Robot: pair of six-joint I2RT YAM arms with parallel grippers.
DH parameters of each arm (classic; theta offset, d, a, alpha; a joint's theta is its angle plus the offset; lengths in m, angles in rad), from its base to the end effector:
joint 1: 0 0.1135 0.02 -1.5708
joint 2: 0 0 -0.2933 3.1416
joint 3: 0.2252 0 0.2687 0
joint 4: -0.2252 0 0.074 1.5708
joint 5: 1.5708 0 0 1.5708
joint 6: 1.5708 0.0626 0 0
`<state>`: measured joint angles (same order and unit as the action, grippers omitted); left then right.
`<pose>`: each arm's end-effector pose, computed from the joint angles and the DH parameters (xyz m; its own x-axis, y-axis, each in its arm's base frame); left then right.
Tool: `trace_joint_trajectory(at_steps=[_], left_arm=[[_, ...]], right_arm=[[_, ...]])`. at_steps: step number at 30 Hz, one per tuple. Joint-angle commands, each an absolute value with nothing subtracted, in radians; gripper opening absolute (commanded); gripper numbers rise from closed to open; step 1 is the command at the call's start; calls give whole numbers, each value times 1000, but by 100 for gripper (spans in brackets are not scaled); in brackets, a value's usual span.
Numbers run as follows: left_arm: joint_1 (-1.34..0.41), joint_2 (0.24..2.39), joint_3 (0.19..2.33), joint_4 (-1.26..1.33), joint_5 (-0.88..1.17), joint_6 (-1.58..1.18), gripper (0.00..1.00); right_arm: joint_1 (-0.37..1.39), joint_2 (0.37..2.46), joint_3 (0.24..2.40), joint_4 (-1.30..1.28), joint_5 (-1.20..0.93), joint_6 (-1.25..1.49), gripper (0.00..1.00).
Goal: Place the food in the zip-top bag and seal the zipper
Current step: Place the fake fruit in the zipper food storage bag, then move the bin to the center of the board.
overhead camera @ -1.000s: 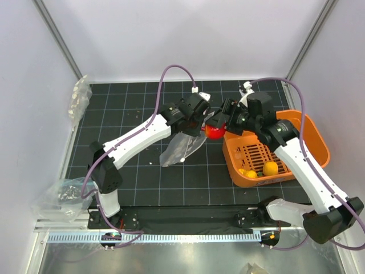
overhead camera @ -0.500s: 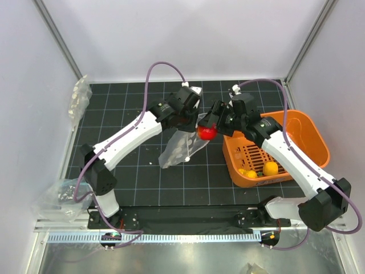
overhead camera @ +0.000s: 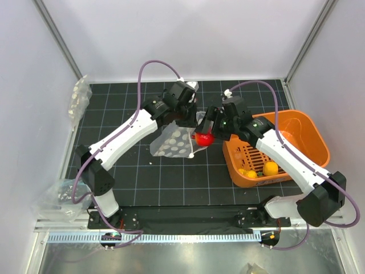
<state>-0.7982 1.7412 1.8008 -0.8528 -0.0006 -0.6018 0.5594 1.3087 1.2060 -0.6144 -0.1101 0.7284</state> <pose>0.2956 -0.3032 0.3807 -0.8152 0.0253 -0.5786 0.3085 0.8645 -0.3968 0.2619 0.1721 0.3401 -0.8135 0.2713 -0.5144 -0.0752 0.8280 0.5556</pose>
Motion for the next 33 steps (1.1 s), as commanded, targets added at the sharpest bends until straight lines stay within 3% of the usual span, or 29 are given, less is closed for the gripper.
trace_joint_trajectory(at_steps=[1,3,8,12,19,27,33], left_arm=[[-795,1694,1824,-781,61,-643,0],[-790,1692,1827,-776,75,-661,0],[-749,1666,1773,-724,135,-722,0],[-732,1652,1743,-696,156,-739,0],[-729,1646,1715,-690,164,-742,0],[-706,1620,1686,-695,149,-718,0],[-703,1611,1690,-707,133,-698,0]], right_arm=[[575,1302,1255,-591,-83,716,64],[575,1289,1249,-583,-69,715,78],[575,1255,1253,-591,-61,724,82],[575,1224,1275,-617,-54,726,100],[575,1198,1318,-679,-5,729,98],[545,1227,1448,-928,149,715,75],[545,1261,1407,-916,85,752,72]])
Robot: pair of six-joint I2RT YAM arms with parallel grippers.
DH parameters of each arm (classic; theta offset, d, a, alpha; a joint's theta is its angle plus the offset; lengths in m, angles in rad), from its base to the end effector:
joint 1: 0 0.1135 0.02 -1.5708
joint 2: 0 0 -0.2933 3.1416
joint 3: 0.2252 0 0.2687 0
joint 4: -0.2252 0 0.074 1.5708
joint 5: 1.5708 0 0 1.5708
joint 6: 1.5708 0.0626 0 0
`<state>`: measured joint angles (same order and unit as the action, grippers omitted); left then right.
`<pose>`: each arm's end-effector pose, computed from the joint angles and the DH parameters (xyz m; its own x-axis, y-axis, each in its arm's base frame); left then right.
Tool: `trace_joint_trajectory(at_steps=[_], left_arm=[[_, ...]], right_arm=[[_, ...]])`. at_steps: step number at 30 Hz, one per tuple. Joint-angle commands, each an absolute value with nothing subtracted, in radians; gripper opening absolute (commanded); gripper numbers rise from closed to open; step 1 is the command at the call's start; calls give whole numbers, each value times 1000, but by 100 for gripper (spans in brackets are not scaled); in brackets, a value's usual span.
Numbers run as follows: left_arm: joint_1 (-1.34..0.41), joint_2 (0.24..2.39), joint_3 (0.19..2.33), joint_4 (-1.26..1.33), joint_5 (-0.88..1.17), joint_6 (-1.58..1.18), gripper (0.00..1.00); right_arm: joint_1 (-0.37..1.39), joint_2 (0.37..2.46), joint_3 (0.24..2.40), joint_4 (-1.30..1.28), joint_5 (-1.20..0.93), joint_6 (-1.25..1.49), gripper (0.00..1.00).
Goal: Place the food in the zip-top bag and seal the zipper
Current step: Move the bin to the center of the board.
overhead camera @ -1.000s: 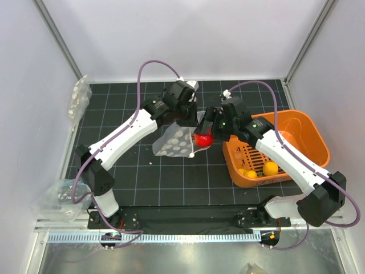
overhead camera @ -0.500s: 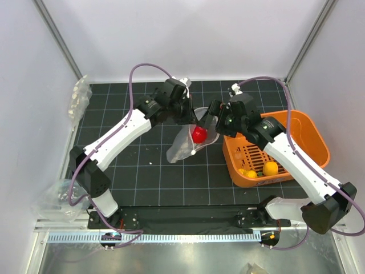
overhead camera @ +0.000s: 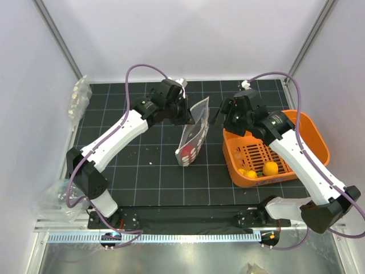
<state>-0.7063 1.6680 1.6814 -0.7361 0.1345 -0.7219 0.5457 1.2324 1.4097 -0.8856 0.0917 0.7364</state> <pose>0.3077 -0.2735 0.3789 -0.8532 -0.1328 -0.5043 0.2077 0.8005 -0.5622 0.2367 0.1370 0.4067 -0.7192 0.3458 -0.6027 0.0346 0.8841 0.4659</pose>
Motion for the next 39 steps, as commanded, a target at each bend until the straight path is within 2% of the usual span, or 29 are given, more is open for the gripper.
trace_joint_trajectory(at_steps=[1,9,13,18,24,26,27,30,39], left_arm=[[-704,1605,1690,-707,132,-695,0],[-703,1605,1733,-761,80,-631,0],[-703,1635,1836,-927,-122,-491,0],[-703,1649,1847,-988,-199,-411,0],[-704,1617,1770,-930,-199,-400,0],[-704,1626,1778,-930,-199,-393,0],[-703,1632,1781,-933,-199,-384,0],[-704,1640,1792,-930,-187,-383,0],[-703,1605,1687,-821,-118,-462,0]], right_arm=[[545,1269,1405,-913,72,749,73],[546,1344,1488,-885,60,712,74],[529,1348,1537,-969,155,664,74],[347,1238,1408,-1009,75,631,73],[272,1083,1269,-1114,107,557,72],[265,1045,1217,-1150,104,571,76],[267,1036,1204,-1164,107,578,86],[267,1000,1158,-1196,94,592,100],[267,999,1014,-1091,12,488,100]])
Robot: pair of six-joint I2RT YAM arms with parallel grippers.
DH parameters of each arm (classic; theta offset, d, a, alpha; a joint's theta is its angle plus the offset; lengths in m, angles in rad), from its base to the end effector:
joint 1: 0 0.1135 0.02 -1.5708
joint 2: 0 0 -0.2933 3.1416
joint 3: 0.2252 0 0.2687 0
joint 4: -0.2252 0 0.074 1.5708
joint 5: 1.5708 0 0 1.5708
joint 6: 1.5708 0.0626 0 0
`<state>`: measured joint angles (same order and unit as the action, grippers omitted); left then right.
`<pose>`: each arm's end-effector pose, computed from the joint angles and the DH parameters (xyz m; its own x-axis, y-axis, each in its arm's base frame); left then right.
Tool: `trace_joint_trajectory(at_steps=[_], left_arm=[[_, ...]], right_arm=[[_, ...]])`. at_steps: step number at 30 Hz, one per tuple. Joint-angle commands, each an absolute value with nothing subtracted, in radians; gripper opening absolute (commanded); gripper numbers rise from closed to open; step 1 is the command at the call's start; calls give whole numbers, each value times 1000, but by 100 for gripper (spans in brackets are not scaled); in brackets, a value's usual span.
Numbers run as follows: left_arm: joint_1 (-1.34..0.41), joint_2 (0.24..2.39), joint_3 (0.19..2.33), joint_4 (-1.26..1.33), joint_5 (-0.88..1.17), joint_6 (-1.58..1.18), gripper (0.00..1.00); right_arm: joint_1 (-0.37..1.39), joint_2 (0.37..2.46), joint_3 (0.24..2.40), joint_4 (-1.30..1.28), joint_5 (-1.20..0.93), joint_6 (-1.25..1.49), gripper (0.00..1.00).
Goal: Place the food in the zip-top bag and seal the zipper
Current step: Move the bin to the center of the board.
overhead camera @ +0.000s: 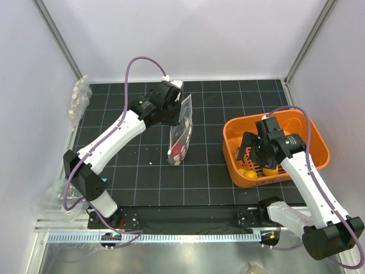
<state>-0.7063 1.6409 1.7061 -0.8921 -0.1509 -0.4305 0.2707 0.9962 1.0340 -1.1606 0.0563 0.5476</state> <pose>0.3028 -0.2460 0.3830 -0.7442 0.0926 -0.6615 0.2791 0.9428 -0.1821 0.1736 0.0445 0.3065 -0.8683 0.2985 -0.3962 0.2443 0.9524 0.1822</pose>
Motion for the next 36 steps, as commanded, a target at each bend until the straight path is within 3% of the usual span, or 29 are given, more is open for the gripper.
trace_joint_trajectory(at_steps=[1,15,23,36], left_arm=[[-703,1606,1686,-816,-109,-466,0],[-704,1615,1749,-896,-66,-552,0],[-706,1628,1829,-996,-98,-571,0],[-703,1585,1776,-991,-149,-568,0]], right_arm=[[265,1011,994,-1057,-20,483,100],[265,1316,1109,-1008,-5,456,99],[279,1229,933,-993,-116,552,99],[716,1348,1037,-818,-6,603,99]])
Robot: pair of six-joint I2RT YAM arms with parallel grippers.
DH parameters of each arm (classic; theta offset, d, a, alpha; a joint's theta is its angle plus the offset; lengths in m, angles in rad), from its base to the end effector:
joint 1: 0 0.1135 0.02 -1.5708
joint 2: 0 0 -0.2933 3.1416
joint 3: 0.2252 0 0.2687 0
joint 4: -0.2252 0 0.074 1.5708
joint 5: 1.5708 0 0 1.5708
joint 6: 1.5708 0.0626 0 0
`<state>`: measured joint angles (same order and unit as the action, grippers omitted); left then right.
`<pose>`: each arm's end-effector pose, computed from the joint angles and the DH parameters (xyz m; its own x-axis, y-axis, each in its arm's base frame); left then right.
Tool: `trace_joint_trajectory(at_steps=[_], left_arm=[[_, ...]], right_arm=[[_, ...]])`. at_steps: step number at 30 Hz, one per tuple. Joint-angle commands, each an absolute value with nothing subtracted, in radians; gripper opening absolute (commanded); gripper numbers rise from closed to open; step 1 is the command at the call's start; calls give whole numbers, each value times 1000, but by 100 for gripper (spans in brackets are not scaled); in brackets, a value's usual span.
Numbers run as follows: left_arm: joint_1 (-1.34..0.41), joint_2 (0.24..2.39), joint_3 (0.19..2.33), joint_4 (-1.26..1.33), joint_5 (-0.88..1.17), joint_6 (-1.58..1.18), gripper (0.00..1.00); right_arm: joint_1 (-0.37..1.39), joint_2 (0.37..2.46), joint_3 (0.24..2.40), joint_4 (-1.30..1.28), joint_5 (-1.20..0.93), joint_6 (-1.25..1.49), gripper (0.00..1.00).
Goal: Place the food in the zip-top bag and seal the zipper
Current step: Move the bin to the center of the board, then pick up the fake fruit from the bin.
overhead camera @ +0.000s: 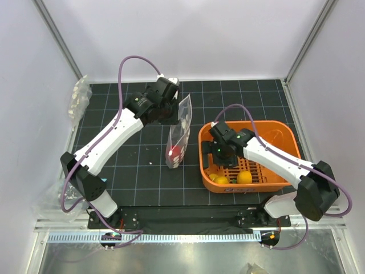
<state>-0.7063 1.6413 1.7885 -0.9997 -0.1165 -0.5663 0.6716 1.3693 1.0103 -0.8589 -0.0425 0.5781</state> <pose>0.2942 -0.2415 0.4013 -0.7980 -0.0196 -0.6023 0.1876 0.9417 -0.2792 0.2135 0.1731 0.2369 -0.9612 -0.0666 -0.2677 -0.1289 0.9664 0.2222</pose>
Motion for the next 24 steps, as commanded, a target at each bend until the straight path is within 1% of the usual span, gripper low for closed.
trace_joint_trajectory(at_steps=[1,5,11,15,19,20,21,22,23,24], left_arm=[[-703,1582,1772,-988,-150,-565,0],[-701,1582,1767,-985,-163,-557,0],[-703,1600,1772,-976,-149,-551,0],[-703,1608,1778,-971,-150,-537,0],[-700,1631,1805,-976,-160,-511,0],[-701,1646,1812,-977,-161,-500,0],[-701,1654,1818,-977,-160,-494,0],[-700,1660,1825,-980,-161,-489,0],[-699,1667,1838,-989,-164,-485,0],[-699,1678,1845,-994,-166,-480,0]], right_arm=[[716,1342,1025,-825,-5,609,100],[716,1299,980,-850,31,617,99],[716,1267,870,-828,-28,672,100],[722,1282,801,-772,-58,719,100],[733,1389,752,-709,-45,730,100],[733,1416,755,-704,-29,729,97],[733,1434,770,-693,-20,724,92],[733,1449,781,-693,-9,723,83],[733,1466,796,-695,-5,716,68],[733,1465,839,-707,61,712,61]])
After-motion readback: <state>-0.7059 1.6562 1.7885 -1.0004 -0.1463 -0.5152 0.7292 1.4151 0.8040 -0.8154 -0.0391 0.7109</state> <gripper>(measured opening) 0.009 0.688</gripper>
